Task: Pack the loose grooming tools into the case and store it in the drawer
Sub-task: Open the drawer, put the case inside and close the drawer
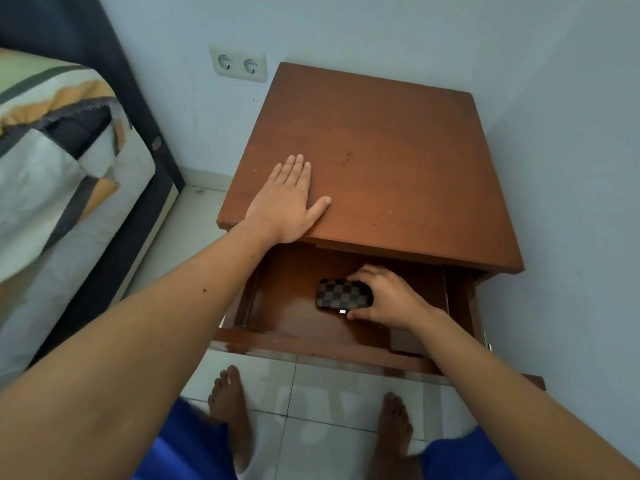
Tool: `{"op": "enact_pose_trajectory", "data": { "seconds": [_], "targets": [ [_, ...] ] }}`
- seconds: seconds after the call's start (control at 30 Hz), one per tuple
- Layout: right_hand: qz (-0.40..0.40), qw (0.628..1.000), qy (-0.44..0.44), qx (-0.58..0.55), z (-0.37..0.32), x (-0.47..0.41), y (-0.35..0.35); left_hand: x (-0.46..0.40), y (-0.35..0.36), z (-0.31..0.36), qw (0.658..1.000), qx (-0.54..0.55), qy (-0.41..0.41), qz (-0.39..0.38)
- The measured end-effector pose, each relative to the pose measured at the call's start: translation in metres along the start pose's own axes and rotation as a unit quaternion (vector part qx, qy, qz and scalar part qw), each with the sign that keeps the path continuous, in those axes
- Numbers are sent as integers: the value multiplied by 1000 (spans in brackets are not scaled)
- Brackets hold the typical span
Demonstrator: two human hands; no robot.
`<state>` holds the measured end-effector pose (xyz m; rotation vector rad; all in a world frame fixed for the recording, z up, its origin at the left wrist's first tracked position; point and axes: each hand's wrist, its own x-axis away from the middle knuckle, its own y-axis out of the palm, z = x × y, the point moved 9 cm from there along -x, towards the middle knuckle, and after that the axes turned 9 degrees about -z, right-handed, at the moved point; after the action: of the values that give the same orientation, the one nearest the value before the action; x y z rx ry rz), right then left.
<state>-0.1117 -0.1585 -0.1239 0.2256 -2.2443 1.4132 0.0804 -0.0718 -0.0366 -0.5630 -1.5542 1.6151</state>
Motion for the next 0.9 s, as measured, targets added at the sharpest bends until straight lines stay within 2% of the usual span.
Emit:
{"op": "enact_pose_trajectory", "data": {
  "seconds": [0.3,0.47,0.6,0.67,0.77,0.9],
  "targets": [
    [-19,999,10,38,4,-5,14,-1,0,-2,1000,0,1,5],
    [52,996,-36,-58,-20,41,-24,0,-1,-1,1000,1,-1,5],
    [32,989,-89,-113,-49,92,-24,1,-2,-1,1000,4,-1,4],
    [29,993,-101,-53,-57,105,-14,2,-2,-1,1000,5,-2,6],
    [98,986,-115,76,-65,110,-14,2,-2,0,1000,8,3,7],
    [137,977,-96,133,-65,103,-28,2,-3,0,1000,11,5,7]
  ]
}}
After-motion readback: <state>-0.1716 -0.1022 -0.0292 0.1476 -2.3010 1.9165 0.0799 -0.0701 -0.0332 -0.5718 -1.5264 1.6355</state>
